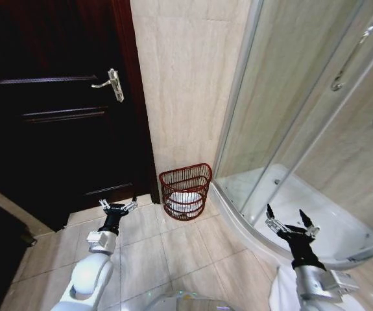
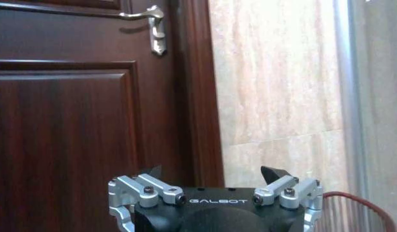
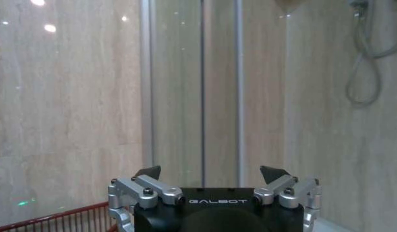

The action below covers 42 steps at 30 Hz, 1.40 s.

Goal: Discard the used towel into the hamper.

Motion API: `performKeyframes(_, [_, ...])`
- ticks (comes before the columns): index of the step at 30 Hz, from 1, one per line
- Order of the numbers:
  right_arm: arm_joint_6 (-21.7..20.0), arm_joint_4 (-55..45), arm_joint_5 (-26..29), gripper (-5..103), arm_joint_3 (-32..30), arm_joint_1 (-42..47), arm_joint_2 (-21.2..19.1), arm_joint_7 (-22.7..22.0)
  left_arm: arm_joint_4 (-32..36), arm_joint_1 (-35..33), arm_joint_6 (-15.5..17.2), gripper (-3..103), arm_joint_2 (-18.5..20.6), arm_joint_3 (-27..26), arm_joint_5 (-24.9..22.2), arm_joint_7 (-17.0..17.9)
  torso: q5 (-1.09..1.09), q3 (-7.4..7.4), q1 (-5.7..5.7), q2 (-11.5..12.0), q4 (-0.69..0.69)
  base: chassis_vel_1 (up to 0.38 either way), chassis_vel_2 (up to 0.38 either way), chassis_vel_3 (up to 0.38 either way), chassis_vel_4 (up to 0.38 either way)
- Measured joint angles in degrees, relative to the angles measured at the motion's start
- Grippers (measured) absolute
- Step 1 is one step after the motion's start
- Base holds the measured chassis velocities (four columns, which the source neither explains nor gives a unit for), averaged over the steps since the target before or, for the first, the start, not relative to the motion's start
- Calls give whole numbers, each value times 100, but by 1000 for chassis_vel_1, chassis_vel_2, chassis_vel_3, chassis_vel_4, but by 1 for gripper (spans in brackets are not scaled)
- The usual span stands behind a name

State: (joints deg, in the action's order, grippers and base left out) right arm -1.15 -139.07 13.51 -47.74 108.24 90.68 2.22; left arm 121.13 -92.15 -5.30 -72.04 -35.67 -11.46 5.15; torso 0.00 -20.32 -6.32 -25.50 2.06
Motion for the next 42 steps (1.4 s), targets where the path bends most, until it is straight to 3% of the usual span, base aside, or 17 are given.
performKeyframes(9, [9, 0, -19, 100, 6, -4, 46, 0, -52, 69, -20, 100, 14, 51, 4, -17, 0, 0, 0, 0, 0, 5, -161, -111, 33])
performKeyframes(18, [-14, 23, -49, 100, -8, 0, 53, -23, -205, 164, -281, 100, 8, 111, -13, 37, 0, 0, 0, 0, 0, 16, -158, -119, 54])
performKeyframes(31, [-53, 151, -137, 100, -11, -26, 120, -52, -268, 133, -340, 100, 35, 82, -23, 33, 0, 0, 0, 0, 0, 39, -160, -42, 166])
performKeyframes(42, [18, 158, -185, 100, -9, -22, 144, -76, -327, 94, -440, 100, 52, 85, -26, 24, -2, 0, -1, 0, 2, -124, -293, 128, 297])
